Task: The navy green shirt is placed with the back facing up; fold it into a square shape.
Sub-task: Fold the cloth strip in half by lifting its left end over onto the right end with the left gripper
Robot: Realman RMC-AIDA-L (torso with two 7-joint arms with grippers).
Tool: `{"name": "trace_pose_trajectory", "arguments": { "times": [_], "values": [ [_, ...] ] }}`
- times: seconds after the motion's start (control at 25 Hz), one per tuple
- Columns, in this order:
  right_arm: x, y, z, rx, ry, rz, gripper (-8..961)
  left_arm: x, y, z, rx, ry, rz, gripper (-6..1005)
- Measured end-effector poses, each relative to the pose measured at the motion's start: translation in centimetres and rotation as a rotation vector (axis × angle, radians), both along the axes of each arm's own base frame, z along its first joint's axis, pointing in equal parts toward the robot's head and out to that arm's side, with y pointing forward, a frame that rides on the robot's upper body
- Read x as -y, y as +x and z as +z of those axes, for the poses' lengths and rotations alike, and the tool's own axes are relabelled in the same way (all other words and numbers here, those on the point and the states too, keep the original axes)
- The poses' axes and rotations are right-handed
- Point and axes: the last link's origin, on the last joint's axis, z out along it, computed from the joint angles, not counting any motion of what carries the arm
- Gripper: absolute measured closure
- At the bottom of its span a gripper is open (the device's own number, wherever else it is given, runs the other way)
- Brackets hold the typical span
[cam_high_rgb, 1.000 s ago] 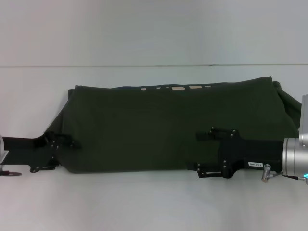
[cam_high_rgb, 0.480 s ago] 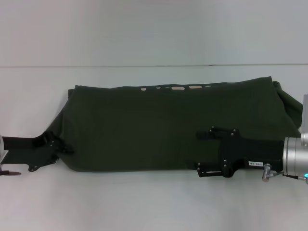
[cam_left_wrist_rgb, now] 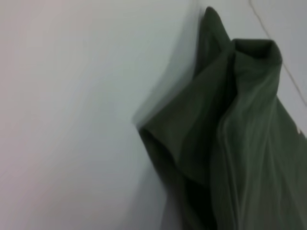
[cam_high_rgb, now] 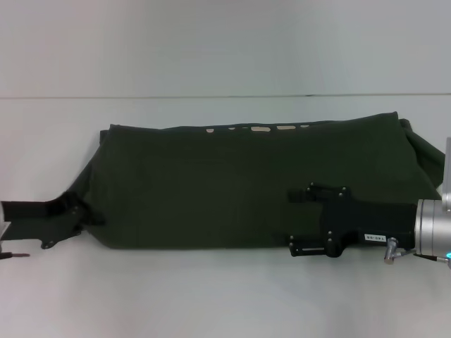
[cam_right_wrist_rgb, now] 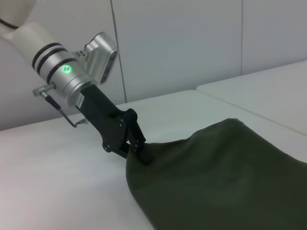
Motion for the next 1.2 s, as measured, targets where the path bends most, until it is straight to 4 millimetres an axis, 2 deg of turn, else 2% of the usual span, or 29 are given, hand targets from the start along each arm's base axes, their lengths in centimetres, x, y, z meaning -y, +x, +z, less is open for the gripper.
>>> {"name": "trace_pose_trajectory", "arguments": {
  "times": [0.36,0.84,1.0,1.2],
  "values": [
    [-0.1,0.1,0.2,-0.012,0.013,-0.008,22,1.3,-2.9,3.5,-0.011,0.142,0.05,963],
    [-0.4,0.1,0.5,-0.02,0.034,-0.019,23,4.5,-6.5,8.7,-0.052,0.283,0.138,962],
    [-0.5,0.2,0.4,-0.011,0.041,-0.025,23,4.7,-6.6,9.3,-0.058,0.295,0.135,962],
    [-0.5,0.4,0.2,-0.003,0.046,-0.039,23,3.8,-4.5,9.1,0.013,0.269,0.048,962]
  ]
}}
